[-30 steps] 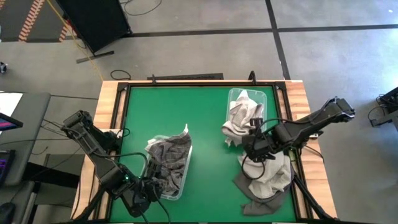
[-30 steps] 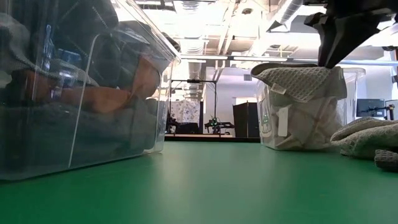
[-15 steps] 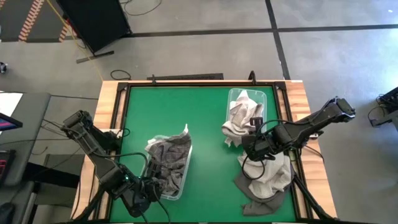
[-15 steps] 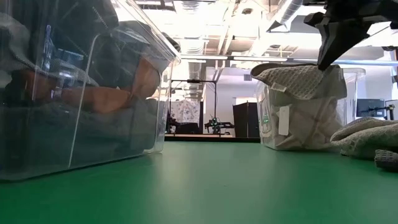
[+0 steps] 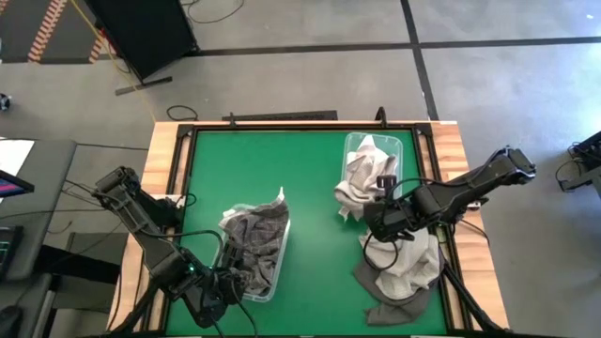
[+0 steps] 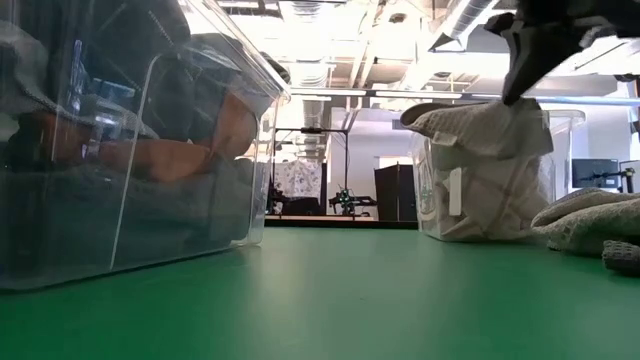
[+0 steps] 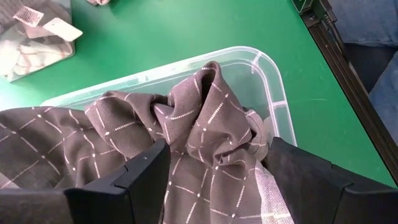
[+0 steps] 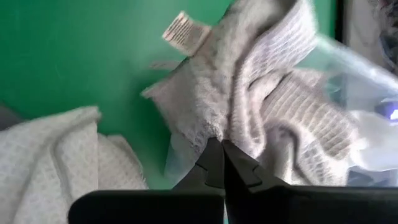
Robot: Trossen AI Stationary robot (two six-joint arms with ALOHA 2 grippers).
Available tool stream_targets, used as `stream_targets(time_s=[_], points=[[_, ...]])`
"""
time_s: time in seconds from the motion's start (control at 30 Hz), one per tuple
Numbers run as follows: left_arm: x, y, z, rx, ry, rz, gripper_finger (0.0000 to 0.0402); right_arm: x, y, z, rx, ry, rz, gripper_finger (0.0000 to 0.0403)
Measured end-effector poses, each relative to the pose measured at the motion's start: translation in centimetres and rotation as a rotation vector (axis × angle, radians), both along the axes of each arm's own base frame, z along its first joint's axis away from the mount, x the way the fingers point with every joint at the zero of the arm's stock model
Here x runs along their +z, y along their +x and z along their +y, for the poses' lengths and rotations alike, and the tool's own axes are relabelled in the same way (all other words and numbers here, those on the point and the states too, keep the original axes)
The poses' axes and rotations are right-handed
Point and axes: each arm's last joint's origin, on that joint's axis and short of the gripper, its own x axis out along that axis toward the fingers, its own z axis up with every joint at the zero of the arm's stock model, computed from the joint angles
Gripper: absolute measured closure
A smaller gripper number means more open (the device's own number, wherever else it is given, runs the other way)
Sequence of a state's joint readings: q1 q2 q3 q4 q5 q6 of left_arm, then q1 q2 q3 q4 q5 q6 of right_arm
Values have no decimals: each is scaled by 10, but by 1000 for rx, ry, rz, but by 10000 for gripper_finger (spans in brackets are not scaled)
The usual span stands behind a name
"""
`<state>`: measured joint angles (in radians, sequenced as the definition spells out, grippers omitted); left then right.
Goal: Sort towels by color in basket
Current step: Put the gray towel into the top transparent bin
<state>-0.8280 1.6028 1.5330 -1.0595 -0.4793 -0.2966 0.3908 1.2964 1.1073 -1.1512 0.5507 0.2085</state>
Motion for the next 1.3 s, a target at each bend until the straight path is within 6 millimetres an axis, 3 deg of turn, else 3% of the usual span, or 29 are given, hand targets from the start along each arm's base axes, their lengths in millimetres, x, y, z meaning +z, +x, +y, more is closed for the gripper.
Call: stream_targets(time_s=[0.4, 0.73, 0.97, 1.1, 1.3], points=[[0, 0, 0, 1, 0, 0, 138, 26, 1, -9, -67, -134, -71, 390], [0, 0, 0, 1, 0, -1, 138, 26, 5, -62, -299, -191, -8, 390], [-3, 0, 0, 2, 3, -2, 138, 25, 11, -96, -378, -62, -10, 388], [-17, -1, 2, 1, 40, 31, 138, 11, 15, -112, -384, 15, -17, 386], [-31, -3, 3, 9, 63, 56, 138, -27, 5, -135, -456, 93, 79, 386]])
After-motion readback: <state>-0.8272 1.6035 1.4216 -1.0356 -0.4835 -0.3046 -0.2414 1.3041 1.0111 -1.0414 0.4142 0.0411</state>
